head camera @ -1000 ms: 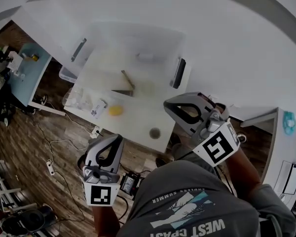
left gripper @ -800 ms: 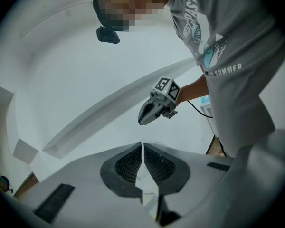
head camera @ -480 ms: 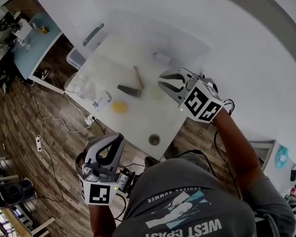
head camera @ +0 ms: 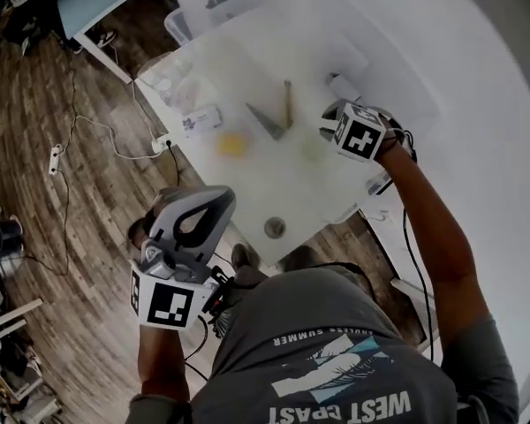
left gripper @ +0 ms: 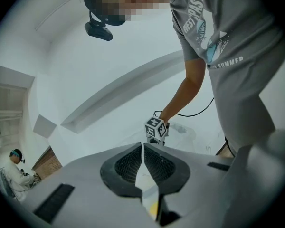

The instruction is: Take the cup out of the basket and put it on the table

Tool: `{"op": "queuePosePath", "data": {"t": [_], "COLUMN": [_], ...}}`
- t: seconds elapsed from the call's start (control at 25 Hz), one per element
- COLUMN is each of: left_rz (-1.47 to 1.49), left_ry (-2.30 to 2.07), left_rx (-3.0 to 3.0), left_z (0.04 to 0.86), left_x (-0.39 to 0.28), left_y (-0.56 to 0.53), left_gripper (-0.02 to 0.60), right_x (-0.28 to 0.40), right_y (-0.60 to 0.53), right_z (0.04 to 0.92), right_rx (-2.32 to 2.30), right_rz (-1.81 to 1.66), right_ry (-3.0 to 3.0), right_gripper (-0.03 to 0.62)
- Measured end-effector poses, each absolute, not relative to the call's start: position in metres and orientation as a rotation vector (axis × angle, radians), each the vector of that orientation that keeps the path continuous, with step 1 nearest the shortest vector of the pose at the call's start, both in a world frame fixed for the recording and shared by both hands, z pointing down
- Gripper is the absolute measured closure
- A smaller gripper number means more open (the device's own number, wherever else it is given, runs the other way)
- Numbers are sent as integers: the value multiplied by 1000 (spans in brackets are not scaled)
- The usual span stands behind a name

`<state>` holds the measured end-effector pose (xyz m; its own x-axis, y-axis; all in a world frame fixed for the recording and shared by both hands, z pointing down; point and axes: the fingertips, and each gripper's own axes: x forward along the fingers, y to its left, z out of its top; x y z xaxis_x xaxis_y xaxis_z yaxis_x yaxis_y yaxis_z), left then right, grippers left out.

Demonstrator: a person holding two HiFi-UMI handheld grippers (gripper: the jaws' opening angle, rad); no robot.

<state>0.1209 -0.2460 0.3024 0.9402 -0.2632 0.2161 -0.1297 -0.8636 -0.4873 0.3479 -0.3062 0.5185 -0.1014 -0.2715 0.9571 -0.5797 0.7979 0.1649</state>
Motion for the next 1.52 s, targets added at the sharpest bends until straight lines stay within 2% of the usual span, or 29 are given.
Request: {"op": "queuePosePath", "data": {"t": [0.28, 0.56, 0.64, 0.68, 0.88, 1.04, 1.52], "left_rz": [-436, -489, -495, -501, -487, -479, -390], "left_ry": [382, 427, 424, 422, 422, 397, 373], "left_rx": [-2617, -2616, -2614, -2613, -2622, -2621, -2617], "left_z": [327, 336, 335, 334, 338, 340, 332], "left_x": [116, 117, 119, 119, 122, 118, 79], "left_y": [-272, -277, -276, -276, -283, -287, -292], "left_gripper": [555, 555, 555, 555, 555, 555, 555], "right_x": [378, 400, 396, 392, 401, 377, 323], "right_y": [-315, -314, -311, -312, -314, -328, -354], "right_z": [620, 660, 666, 666, 651, 624, 457], "right_rx": [479, 423, 413, 411, 455, 494, 804], "right_rz": [369, 446, 467, 475, 466, 394, 62], "right_ry": [-1527, -1409, -1427, -1445, -1391, -1489, -1550], "right_gripper": [482, 491, 549, 554, 568, 567, 568]}}
